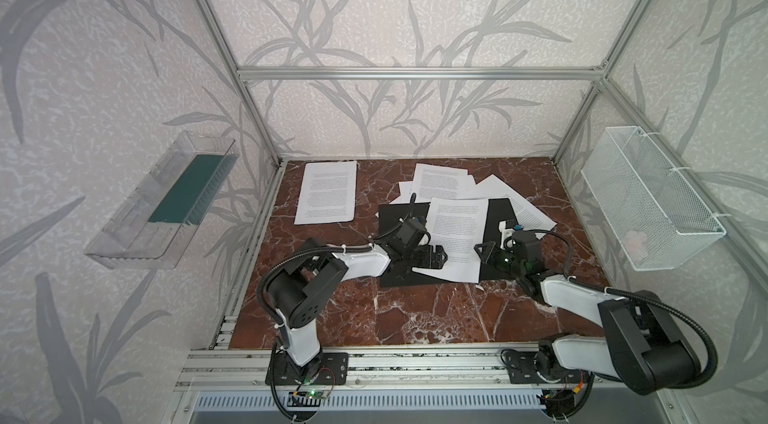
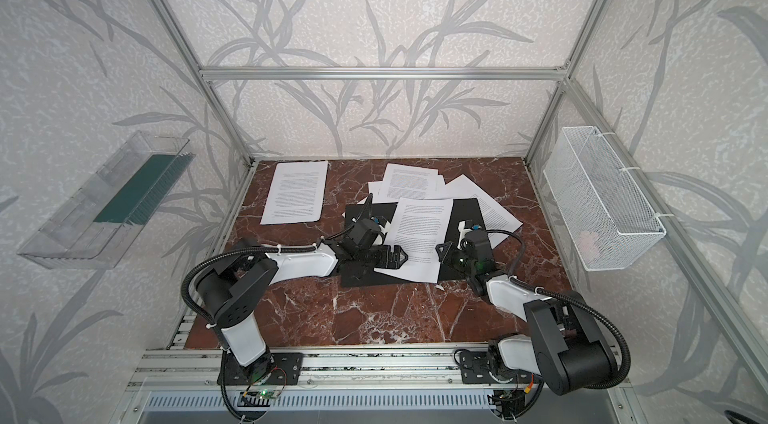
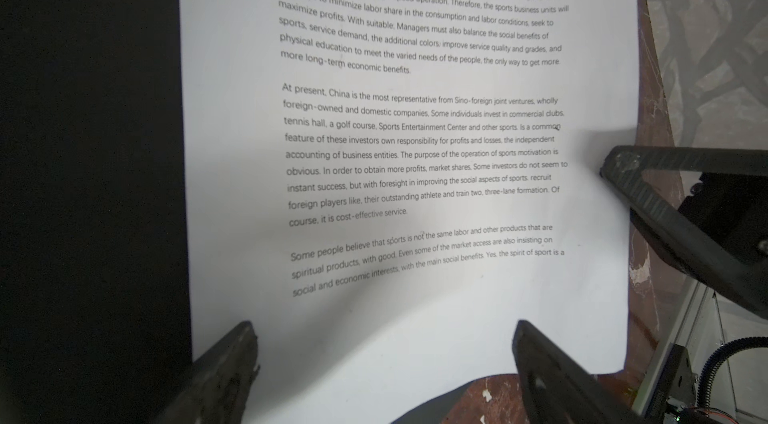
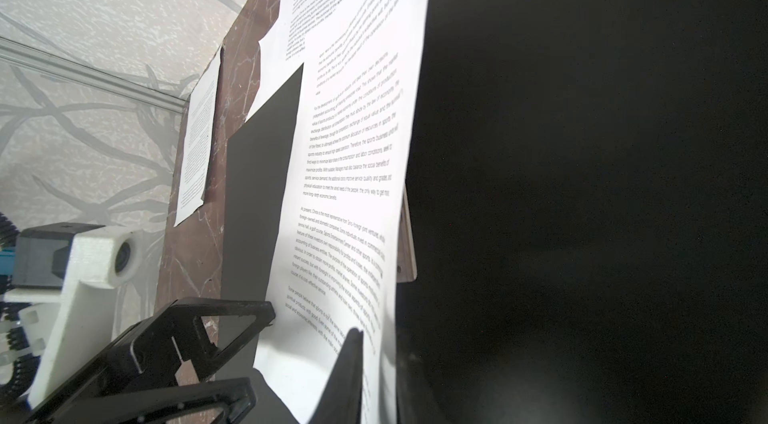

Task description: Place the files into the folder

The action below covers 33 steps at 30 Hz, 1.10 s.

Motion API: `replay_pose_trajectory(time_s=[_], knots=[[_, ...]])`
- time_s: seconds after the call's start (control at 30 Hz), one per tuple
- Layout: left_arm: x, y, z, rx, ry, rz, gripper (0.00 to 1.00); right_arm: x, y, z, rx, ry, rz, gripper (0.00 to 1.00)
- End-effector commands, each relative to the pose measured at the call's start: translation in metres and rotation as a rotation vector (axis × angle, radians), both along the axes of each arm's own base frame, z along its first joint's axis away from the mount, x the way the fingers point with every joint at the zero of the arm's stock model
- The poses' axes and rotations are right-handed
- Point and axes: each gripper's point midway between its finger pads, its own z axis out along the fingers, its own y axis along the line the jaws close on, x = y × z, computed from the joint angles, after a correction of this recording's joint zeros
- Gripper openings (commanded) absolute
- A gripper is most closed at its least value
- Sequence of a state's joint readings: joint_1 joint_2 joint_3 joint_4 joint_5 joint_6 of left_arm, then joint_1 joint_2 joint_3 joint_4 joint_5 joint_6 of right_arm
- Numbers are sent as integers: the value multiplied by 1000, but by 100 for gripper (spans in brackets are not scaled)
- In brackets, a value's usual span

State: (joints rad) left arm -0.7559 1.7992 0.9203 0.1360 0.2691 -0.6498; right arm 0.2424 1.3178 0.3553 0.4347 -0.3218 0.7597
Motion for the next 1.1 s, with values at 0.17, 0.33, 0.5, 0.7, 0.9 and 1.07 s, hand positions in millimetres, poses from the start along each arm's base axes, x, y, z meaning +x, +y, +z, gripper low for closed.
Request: replay_pose_trajectory(time_s=[0.17, 0.33, 0.5, 0.7, 0.9, 1.07], knots=[[-33, 35, -62, 158, 190, 26, 97, 7, 1, -4, 11, -17, -23, 14], [-34, 32, -61, 139, 201, 22, 96, 11, 6, -5, 14, -14, -1, 14], [-38, 21, -46, 61, 204, -13, 96, 18, 13, -1, 25, -13, 27, 4], [-35, 15, 2, -31, 80, -56, 97, 21, 7, 32, -55, -47, 50, 0], [-46, 19, 94, -236, -184, -100, 99, 17, -6, 51, -270, 48, 201, 0], [-45, 38, 118, -248, -307, -44, 99, 14, -33, 43, -536, 202, 302, 0]])
